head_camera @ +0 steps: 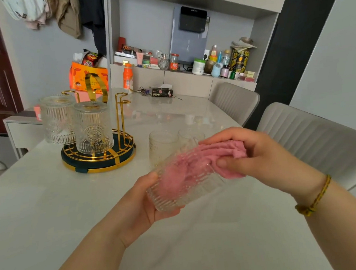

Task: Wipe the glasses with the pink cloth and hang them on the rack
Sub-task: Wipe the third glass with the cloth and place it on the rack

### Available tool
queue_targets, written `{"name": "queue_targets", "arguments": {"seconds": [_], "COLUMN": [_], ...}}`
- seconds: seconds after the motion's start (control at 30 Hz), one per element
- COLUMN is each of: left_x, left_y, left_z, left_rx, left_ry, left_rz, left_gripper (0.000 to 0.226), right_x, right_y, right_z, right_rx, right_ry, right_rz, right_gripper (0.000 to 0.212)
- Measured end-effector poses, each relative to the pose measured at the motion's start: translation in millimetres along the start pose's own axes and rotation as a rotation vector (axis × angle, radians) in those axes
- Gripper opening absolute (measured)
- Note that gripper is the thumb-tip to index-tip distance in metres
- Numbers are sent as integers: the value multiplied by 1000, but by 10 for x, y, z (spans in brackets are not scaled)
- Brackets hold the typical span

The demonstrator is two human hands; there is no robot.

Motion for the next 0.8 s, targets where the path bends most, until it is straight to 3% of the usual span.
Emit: {"name": "queue_targets", "arguments": {"seconds": [0.23,0.37,0.43,0.6,0.73,0.8], "left_x": [-5,-44,-59,-40,-59,-108], "left_y": [14,38,74,134,106,111], "left_z": [32,52,62,79,47,51], "left_rx": [-20,-84,-148,-211,-153,-93], "left_ry": [-48,-72,-70,-58,89,76], "left_rz": [0,34,77,200,191,309], "left_gripper": [34,47,51,52,84,88], "right_x": [155,140,194,423,536,545], "right_y": [-68,-178,-303,-803,-965,-988], "right_z": [212,232,220,143,81,76], "right_rx": [76,152,199,339,345,299], "right_ry": [73,231,215,-108,-150,-128], "right_rz": [-113,-27,43,473,961,1030], "right_gripper": [35,22,21,21,19,27]}}
Point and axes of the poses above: each hand's wrist, its own z-axis towards the middle knuckle, its own x-axis out of the palm, y = z × x, the point moved 1 cm from there along z, towards the middle knuckle, and after that the axes turned 10 degrees about y, right-handed, at the moved point
